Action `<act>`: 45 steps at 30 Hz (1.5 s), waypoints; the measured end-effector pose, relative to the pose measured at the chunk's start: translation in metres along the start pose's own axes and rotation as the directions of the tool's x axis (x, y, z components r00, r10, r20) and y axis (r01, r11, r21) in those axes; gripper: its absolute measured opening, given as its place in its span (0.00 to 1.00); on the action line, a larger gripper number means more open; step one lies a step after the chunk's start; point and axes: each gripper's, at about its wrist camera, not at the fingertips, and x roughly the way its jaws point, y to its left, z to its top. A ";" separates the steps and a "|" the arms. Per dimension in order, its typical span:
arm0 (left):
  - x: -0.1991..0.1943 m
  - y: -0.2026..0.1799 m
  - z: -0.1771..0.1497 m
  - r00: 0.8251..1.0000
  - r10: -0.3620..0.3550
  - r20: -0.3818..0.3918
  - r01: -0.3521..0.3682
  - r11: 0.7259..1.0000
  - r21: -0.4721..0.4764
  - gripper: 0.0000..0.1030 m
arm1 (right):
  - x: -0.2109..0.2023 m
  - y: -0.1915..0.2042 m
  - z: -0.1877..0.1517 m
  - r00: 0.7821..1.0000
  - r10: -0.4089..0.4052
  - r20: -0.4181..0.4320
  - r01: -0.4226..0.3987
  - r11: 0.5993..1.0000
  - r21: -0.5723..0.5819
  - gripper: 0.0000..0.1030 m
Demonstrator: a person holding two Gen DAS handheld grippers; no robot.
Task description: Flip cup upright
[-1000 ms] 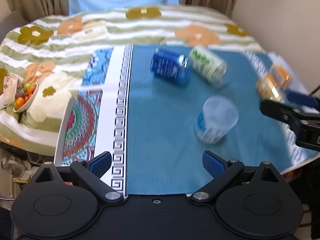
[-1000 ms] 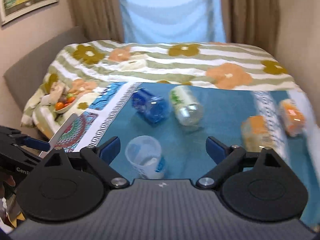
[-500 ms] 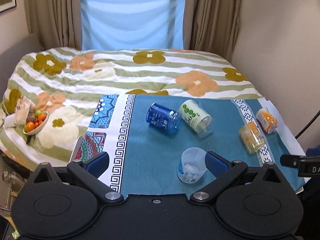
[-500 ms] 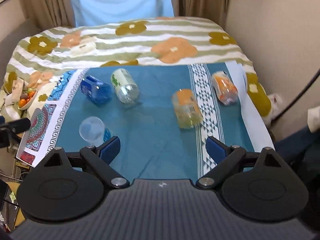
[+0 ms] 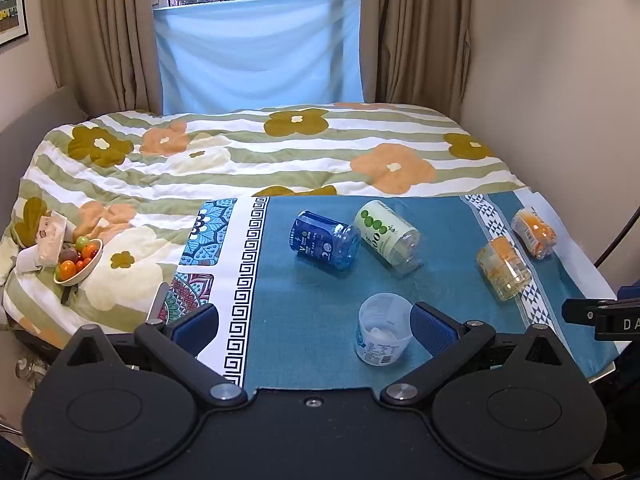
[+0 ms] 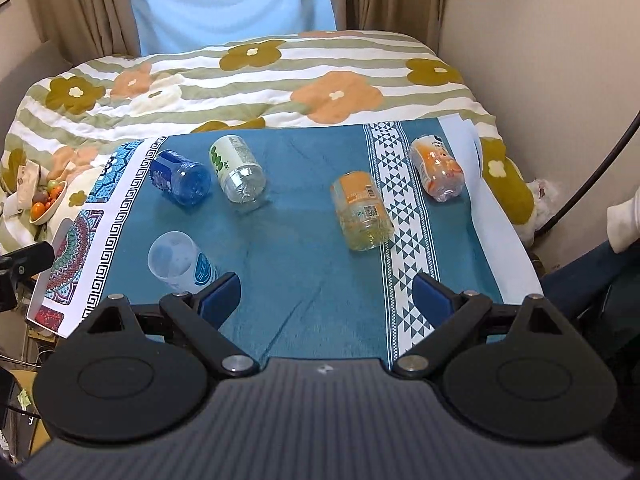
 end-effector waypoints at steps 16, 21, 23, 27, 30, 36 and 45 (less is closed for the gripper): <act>0.001 0.002 0.000 1.000 0.005 -0.005 -0.005 1.000 0.005 1.00 | 0.001 0.005 0.001 1.000 -0.012 -0.006 0.012 1.000 -0.014 1.00; 0.001 0.003 -0.001 1.000 0.006 -0.001 -0.006 1.000 0.010 1.00 | 0.001 0.005 0.001 1.000 -0.012 -0.006 0.012 1.000 -0.014 1.00; 0.001 0.003 -0.002 1.000 0.005 0.001 -0.005 1.000 0.011 1.00 | 0.001 0.005 0.001 1.000 -0.012 -0.007 0.012 1.000 -0.014 1.00; 0.000 0.003 -0.002 1.000 0.012 0.002 -0.012 1.000 0.015 1.00 | 0.002 0.005 0.000 1.000 -0.013 -0.007 0.013 1.000 -0.014 1.00; -0.002 0.003 -0.003 1.000 0.018 0.011 -0.018 1.000 0.016 1.00 | 0.002 0.006 0.001 1.000 -0.013 -0.008 0.013 1.000 -0.014 1.00; -0.004 0.006 -0.003 1.000 0.016 0.019 -0.016 1.000 0.007 1.00 | 0.002 0.006 -0.001 1.000 -0.013 -0.007 0.013 1.000 -0.014 1.00; -0.007 0.004 -0.007 0.998 0.054 0.033 -0.054 0.998 0.019 1.00 | 0.002 0.005 -0.003 1.000 -0.012 -0.008 0.012 1.000 -0.009 1.00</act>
